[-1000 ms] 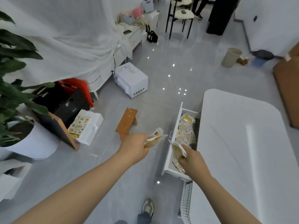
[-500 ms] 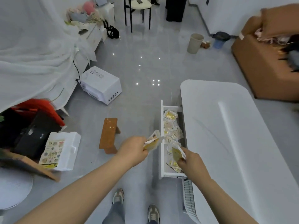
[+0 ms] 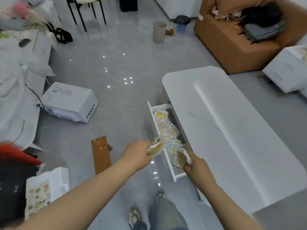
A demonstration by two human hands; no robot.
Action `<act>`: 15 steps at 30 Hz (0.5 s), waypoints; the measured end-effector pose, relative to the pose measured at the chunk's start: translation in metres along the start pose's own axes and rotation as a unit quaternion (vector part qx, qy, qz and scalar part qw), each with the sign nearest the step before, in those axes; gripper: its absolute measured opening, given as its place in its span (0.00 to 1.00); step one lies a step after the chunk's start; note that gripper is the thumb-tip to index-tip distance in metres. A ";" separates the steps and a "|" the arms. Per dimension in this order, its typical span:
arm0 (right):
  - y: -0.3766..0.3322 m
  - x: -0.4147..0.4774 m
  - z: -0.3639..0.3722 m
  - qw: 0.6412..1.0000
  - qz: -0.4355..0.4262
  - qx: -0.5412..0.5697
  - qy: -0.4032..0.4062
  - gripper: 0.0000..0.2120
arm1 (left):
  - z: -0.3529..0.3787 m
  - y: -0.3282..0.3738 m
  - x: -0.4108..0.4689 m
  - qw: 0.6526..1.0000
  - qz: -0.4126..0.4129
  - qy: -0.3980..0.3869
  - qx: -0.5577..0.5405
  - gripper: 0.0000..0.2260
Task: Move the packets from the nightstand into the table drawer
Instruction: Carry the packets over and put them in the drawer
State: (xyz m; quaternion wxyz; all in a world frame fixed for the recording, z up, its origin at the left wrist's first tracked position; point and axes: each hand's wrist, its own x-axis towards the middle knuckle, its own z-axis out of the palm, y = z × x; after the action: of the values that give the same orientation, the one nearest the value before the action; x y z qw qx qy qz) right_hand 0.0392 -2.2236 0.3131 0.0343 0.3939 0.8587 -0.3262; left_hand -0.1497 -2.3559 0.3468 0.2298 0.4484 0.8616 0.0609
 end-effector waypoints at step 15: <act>0.019 0.085 -0.009 0.997 0.072 0.018 0.033 0.08 | -0.010 0.012 0.131 0.996 0.060 -0.055 0.027 0.10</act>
State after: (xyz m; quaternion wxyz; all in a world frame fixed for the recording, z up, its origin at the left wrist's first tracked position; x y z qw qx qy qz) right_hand -0.0044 -2.1542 0.2834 0.0221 0.4658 0.8227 -0.3251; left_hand -0.2101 -2.2426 0.3150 0.2607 0.5080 0.8205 0.0265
